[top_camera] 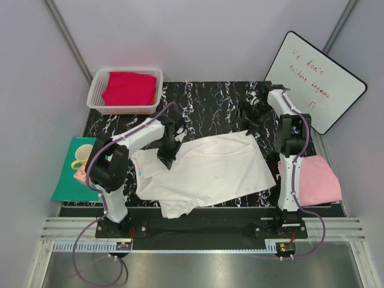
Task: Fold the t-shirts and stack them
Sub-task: Fold the flattened tshirt in 1/3 of the way
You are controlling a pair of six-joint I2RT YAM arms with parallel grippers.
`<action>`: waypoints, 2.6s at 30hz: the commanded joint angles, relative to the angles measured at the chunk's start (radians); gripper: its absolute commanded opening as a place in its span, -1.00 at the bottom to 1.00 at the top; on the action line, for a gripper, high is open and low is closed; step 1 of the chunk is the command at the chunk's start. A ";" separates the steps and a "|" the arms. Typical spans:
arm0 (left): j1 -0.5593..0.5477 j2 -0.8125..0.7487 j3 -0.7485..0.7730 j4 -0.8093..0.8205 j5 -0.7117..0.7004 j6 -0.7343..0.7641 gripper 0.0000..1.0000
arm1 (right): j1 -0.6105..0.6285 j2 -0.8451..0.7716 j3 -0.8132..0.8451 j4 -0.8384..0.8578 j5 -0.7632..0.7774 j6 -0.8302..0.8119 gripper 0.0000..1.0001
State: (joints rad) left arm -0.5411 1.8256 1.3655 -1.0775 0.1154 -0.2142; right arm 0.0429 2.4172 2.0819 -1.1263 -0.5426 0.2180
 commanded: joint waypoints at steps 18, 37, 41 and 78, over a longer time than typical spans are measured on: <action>0.211 0.053 0.174 0.056 -0.114 -0.076 -0.82 | -0.003 -0.016 0.012 0.005 -0.056 0.011 -1.00; 0.254 0.112 0.103 0.073 -0.100 -0.056 0.98 | -0.003 -0.161 -0.243 0.045 0.085 -0.016 -1.00; 0.259 0.152 0.089 0.073 -0.088 -0.048 0.98 | -0.003 -0.095 -0.182 0.034 0.127 -0.017 -1.00; 0.355 0.698 0.972 0.002 -0.215 -0.158 0.98 | -0.003 0.200 0.288 -0.012 0.441 0.107 -1.00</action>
State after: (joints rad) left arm -0.2565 2.4947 2.2574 -1.1831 -0.0387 -0.3248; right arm 0.0429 2.6072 2.3924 -1.1709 -0.2703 0.3176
